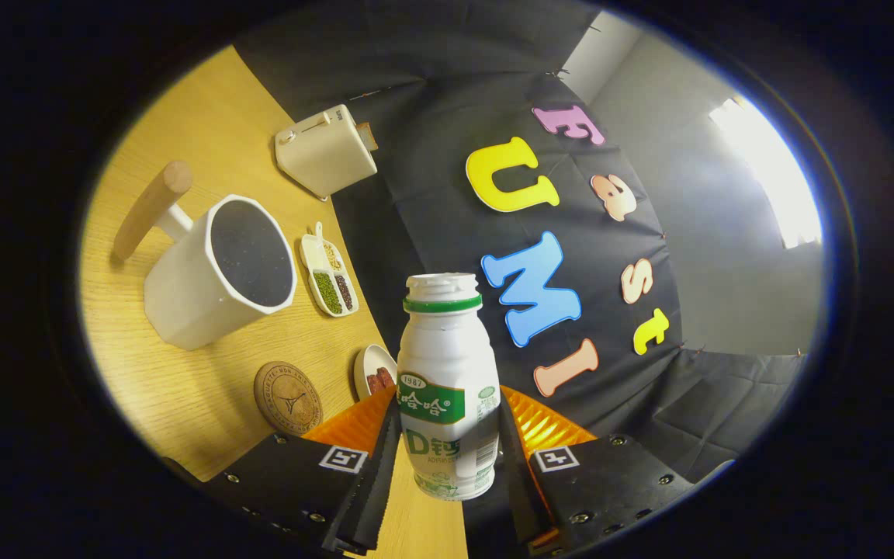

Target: Take the bottle from table, then pour the juice into the cup, finally place the bottle on the coaster

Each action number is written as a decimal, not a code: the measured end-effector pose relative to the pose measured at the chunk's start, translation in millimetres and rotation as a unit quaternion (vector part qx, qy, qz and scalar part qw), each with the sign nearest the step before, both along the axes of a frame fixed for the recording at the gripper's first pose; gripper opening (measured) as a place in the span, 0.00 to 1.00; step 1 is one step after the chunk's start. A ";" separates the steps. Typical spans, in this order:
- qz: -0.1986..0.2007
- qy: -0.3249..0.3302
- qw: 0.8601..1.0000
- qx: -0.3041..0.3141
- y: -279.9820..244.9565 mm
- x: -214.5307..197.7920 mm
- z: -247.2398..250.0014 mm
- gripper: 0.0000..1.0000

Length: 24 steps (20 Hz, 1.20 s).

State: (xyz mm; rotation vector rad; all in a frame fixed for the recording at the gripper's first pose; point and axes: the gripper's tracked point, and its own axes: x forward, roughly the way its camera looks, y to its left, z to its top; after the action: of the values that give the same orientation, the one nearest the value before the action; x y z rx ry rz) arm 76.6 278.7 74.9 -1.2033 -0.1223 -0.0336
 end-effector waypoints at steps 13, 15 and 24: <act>-0.001 -0.052 0.987 -0.152 28.2 -6.2 2.1 0.63; 0.001 -0.048 0.986 -0.158 28.6 -8.3 -1.3 0.63; -0.002 -0.055 0.977 -0.205 31.6 -9.5 -4.5 0.63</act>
State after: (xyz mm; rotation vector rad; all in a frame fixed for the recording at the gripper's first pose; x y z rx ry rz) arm 67.1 310.4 70.5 -1.6144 -0.2328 -0.0816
